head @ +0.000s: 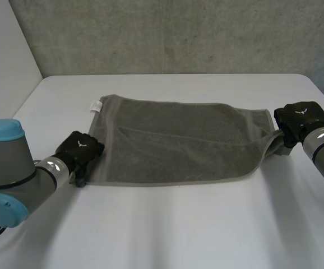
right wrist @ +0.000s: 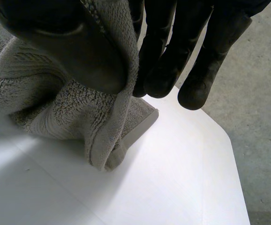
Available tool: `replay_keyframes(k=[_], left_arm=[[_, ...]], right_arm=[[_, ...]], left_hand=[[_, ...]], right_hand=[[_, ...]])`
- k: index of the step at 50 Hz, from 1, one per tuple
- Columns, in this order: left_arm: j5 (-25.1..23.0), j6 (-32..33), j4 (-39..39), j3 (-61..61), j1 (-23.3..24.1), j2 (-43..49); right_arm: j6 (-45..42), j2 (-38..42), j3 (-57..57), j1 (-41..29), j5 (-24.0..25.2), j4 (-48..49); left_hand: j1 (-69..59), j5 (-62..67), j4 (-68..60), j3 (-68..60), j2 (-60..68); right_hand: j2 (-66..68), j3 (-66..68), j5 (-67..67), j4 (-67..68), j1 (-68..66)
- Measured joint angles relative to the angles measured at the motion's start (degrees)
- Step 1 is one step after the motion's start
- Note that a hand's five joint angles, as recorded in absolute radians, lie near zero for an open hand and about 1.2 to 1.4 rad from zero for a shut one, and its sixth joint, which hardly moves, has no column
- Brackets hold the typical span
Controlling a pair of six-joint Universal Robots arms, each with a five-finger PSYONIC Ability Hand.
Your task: Fold the towel.
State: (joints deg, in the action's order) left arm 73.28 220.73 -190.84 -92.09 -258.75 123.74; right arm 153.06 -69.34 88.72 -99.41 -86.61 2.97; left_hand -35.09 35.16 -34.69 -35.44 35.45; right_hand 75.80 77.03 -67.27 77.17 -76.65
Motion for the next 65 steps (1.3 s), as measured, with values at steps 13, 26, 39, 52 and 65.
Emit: replay_keyframes(k=[13, 26, 39, 52, 65], left_arm=[[0.1, 0.0, -0.1, 1.5, 0.0, 1.1], [0.2, -2.4, -1.3, 2.7, 0.1, 1.2], [0.2, -3.5, -1.7, 3.3, 0.2, 1.3], [0.5, -5.4, -1.4, 3.3, 0.1, -1.3], [2.1, -14.0, 0.6, -0.3, -1.7, -15.6]], right_arm=[[-0.1, 0.3, 0.2, 0.0, 0.1, 0.4], [-0.1, 1.0, 0.1, -0.1, 0.0, 0.5], [-0.1, 1.0, 0.1, -0.1, 0.0, 0.6], [-0.1, 0.4, -0.1, 0.3, 0.0, 0.6], [-5.8, -10.9, -0.2, 0.7, 0.6, -7.9]], left_hand=[[-3.1, 2.2, -3.5, -2.9, 2.8], [-7.6, 7.2, -8.0, -7.3, 7.2], [-18.8, 17.7, -19.5, -18.6, 18.4], [-48.4, 50.5, -52.6, -52.9, 49.8], [-48.4, 50.5, -52.6, -53.0, 49.8]], right_hand=[[0.0, 0.0, 0.0, 0.0, 0.0], [0.0, 0.0, 0.0, 0.0, 0.0], [0.0, 0.0, 0.0, 0.0, 0.0], [0.0, 0.0, 0.0, 0.0, 0.0], [0.0, 0.0, 0.0, 0.0, 0.0]])
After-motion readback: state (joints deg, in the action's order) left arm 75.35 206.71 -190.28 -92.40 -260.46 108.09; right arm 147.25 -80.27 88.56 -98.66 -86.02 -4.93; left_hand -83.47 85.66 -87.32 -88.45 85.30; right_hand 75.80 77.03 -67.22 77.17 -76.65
